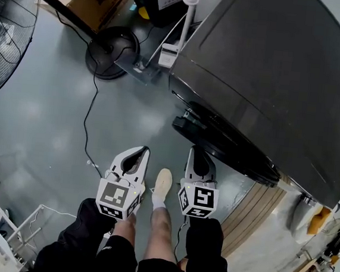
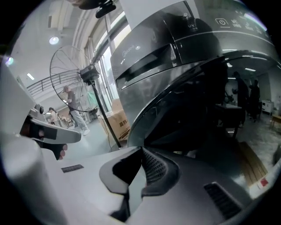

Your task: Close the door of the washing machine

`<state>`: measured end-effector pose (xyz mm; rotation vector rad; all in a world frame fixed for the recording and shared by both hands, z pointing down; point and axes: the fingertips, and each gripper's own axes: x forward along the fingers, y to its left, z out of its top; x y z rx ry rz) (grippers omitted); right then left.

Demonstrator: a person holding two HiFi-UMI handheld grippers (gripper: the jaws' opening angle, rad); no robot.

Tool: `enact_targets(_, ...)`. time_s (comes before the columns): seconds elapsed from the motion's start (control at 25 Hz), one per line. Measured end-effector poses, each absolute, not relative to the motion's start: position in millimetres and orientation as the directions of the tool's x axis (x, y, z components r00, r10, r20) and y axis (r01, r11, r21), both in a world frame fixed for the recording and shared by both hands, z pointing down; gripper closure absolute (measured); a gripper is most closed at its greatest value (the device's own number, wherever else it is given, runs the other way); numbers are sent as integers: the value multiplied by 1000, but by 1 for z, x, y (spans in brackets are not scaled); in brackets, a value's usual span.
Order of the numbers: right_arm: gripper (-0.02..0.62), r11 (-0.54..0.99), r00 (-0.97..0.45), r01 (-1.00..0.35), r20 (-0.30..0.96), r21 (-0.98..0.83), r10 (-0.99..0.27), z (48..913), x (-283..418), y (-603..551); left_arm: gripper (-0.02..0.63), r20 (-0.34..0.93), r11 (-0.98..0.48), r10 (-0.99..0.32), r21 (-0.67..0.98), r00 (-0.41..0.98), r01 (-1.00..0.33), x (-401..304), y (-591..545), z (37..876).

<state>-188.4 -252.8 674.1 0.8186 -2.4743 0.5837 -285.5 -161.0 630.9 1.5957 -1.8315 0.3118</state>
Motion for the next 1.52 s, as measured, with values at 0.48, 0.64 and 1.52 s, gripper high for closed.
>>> enact_targets(0.48,580,737,-707,-638,547,-222,-447,673,-191,-274,581,626,226,-779,243,-25,-944,-284,-177,630)
enact_targets(0.64,580,750,-702,-631,557,-199,-443,678,-196,-273,581,632,237,-774,234,-37,-943,-285,-174,632)
enact_targets(1.52,578,756,-726,-637,445,-150,-524,537,-163,-236,581,517,105,-856,173,0,-979,-274,-157,501)
